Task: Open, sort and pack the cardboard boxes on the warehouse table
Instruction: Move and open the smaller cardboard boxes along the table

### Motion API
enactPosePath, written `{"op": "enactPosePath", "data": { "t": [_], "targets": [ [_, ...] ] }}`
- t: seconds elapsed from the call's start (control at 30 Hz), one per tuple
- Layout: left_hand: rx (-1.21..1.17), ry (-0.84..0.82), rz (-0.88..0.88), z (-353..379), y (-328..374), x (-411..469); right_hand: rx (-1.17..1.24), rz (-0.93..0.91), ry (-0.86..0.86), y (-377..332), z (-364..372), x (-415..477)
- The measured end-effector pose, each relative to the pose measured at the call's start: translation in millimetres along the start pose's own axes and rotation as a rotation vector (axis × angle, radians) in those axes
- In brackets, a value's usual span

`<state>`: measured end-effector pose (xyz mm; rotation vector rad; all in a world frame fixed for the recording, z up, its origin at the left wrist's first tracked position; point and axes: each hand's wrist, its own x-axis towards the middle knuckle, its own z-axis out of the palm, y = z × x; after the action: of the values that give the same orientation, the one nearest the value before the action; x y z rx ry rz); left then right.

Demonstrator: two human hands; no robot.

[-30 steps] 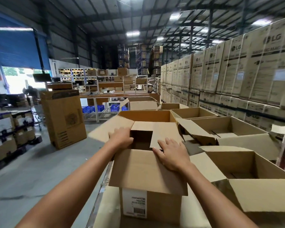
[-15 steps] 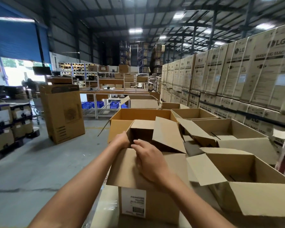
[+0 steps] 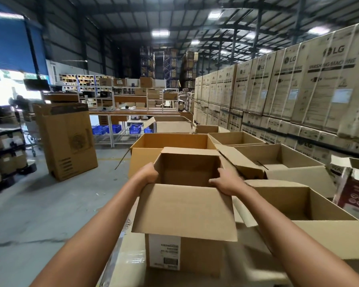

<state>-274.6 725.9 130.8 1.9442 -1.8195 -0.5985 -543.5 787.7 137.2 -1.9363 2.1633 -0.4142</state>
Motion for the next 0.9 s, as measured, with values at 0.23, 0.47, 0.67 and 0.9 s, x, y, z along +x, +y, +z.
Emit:
{"op": "enactPosePath", "data": {
  "t": [0.23, 0.47, 0.67, 0.9],
  "targets": [
    [0.015, -0.095, 0.109, -3, -1, 9, 0.019, -0.046, -0.039, 5, -4, 13],
    [0.434, -0.081, 0.451, -7, 41, 46, -0.149, -0.207, 0.004, -7, -15, 54],
    [0.604, 0.042, 0.597, -3, 69, 108, -0.182, -0.350, 0.134, -15, -22, 125],
    [0.599, 0.125, 0.588, 3, 90, 193, -0.262, -0.366, 0.150, -11, -34, 222]
  ]
}}
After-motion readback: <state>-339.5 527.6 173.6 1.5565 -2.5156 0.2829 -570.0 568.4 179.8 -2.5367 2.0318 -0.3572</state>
